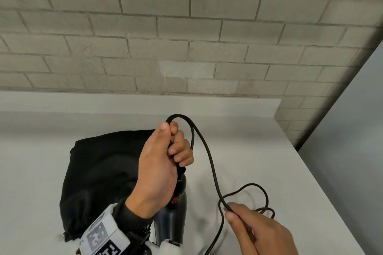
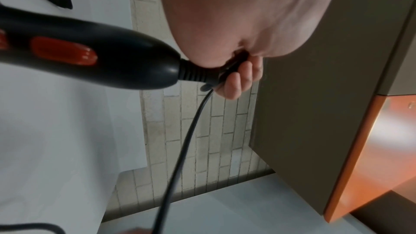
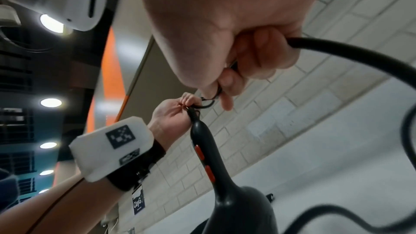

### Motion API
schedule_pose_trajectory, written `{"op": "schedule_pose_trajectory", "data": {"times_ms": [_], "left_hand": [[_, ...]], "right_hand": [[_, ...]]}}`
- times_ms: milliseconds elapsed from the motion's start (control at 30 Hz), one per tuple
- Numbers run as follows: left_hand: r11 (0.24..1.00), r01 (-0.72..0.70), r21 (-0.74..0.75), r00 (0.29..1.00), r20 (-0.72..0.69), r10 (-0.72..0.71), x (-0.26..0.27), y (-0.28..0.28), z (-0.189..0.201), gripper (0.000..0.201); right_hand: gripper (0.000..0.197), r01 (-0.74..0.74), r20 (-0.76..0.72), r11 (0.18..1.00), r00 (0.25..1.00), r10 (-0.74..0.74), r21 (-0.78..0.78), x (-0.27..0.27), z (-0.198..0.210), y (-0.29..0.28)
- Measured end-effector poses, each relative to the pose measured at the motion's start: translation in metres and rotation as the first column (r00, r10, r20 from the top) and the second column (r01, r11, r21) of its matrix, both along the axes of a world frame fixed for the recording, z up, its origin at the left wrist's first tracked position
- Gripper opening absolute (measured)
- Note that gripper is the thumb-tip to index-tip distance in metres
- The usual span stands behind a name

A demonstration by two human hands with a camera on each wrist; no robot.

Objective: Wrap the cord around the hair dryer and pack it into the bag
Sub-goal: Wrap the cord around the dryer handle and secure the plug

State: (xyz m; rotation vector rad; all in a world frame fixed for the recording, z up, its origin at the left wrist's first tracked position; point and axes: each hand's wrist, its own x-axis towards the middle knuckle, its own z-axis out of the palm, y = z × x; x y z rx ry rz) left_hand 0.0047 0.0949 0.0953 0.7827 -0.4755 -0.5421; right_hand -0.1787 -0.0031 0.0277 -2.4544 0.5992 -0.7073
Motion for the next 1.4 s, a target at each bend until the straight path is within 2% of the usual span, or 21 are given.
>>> {"op": "schedule_pose_trajectory", "data": {"times_ms": [67,200,333,433,500,600,667,833,933,1033,1133,1300,1400], "left_hand": [[1.000,0.000,0.006,1.000,0.004,0.000,-0.002,-0.002,0.000,0.024],[0.999,-0.018,0.040,0.997,0.073,0.015,-0.009,-0.006,-0.001,0.026],[0.993,-0.044,0.109,0.959,0.284,0.011,-0.012,-0.007,-0.007,0.030],[0.980,-0.071,0.185,0.900,0.436,-0.018,-0.014,-0.005,-0.008,0.033],[0.971,-0.077,0.228,0.871,0.488,-0.045,-0.016,-0.003,-0.008,0.034],[0.961,-0.065,0.269,0.848,0.522,-0.089,-0.018,-0.003,-0.007,0.033],[0.956,-0.053,0.288,0.834,0.540,-0.116,-0.019,-0.003,-0.006,0.031],[0.943,-0.004,0.331,0.803,0.563,-0.195,-0.018,-0.002,-0.005,0.040],[0.946,0.057,0.319,0.801,0.551,-0.234,-0.017,-0.003,-0.005,0.038],[0.947,0.132,0.293,0.828,0.492,-0.268,-0.015,-0.003,-0.007,0.042],[0.947,0.175,0.269,0.829,0.479,-0.289,-0.013,-0.002,-0.008,0.046],[0.934,0.241,0.265,0.842,0.421,-0.337,-0.013,0.000,-0.008,0.045],[0.925,0.309,0.222,0.861,0.349,-0.371,-0.012,-0.001,-0.008,0.043]], "right_hand": [[0.041,-0.033,-0.021,0.988,0.999,0.030,-0.150,-0.003,0.011,-0.001],[0.056,-0.058,-0.014,0.902,0.998,0.058,-0.428,-0.003,0.026,-0.003],[0.063,-0.095,-0.039,0.830,0.995,0.089,-0.549,0.002,0.039,-0.004],[0.064,-0.193,-0.112,0.779,0.981,0.157,-0.597,0.005,0.054,-0.005],[0.061,-0.275,-0.174,0.740,0.961,0.213,-0.614,0.006,0.065,-0.006],[0.052,-0.404,-0.240,0.732,0.915,0.325,-0.548,0.009,0.083,-0.011],[0.045,-0.459,-0.221,0.748,0.888,0.403,-0.479,0.013,0.094,-0.016],[0.028,-0.511,0.006,0.827,0.850,0.527,-0.235,0.028,0.114,-0.033],[0.023,-0.471,0.146,0.854,0.849,0.507,-0.222,0.043,0.115,-0.034],[0.021,-0.399,0.303,0.890,0.839,0.451,-0.219,0.056,0.104,-0.034],[0.020,-0.331,0.397,0.924,0.835,0.381,-0.192,0.065,0.089,-0.035],[0.016,-0.278,0.474,0.953,0.827,0.301,-0.120,0.075,0.077,-0.032],[0.032,-0.272,0.439,0.959,0.853,0.281,-0.086,0.078,0.073,-0.035]]}}
